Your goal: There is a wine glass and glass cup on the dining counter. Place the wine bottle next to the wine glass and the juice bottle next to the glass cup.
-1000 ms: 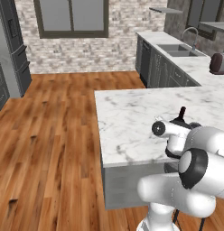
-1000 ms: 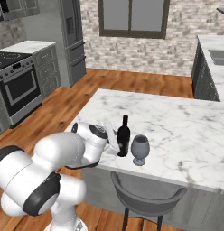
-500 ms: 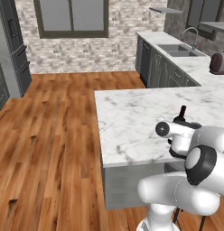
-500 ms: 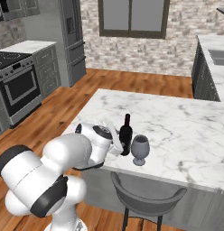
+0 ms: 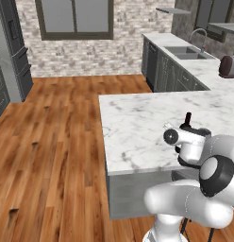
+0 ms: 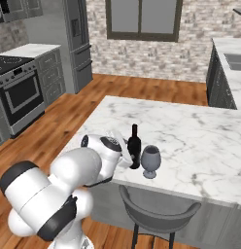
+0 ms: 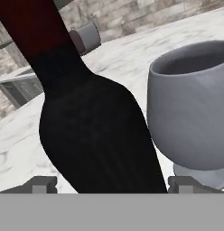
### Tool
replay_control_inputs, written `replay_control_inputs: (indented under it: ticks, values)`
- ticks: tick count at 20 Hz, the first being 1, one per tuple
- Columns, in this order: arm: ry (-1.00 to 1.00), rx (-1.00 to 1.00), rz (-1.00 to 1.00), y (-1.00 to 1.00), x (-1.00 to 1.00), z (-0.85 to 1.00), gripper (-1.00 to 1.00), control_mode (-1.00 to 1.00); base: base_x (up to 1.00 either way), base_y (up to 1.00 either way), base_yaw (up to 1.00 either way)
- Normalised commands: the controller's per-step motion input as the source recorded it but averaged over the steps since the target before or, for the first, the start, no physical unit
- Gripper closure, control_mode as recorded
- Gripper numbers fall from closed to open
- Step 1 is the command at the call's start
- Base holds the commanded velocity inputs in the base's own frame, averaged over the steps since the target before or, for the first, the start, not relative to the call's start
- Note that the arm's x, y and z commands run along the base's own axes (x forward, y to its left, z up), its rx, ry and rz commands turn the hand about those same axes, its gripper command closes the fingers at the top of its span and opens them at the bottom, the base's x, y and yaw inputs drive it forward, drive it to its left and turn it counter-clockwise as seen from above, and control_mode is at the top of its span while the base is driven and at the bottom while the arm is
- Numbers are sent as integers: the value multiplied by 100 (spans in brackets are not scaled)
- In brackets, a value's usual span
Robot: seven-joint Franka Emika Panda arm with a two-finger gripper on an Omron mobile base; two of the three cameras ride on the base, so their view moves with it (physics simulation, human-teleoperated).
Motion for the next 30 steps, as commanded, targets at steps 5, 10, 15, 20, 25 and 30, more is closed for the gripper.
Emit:
replay_control_inputs:
  ticks: [5, 10, 15, 20, 25, 30]
  values:
    - [0, 0, -3, 16, 0, 0, -100, -100, 0, 0, 0]
    - [0, 0, -2, 19, 0, 0, -100, -100, 0, 0, 0]
    - [0, 0, -1, 25, -2, 0, -100, -100, 0, 0, 0]
    - [6, 5, 0, 29, -16, 5, -100, -100, 0, 0, 0]
    - [16, 13, 0, 16, -29, 36, -100, -100, 0, 0, 0]
    - [16, 5, 8, 13, -33, 47, -100, -100, 0, 0, 0]
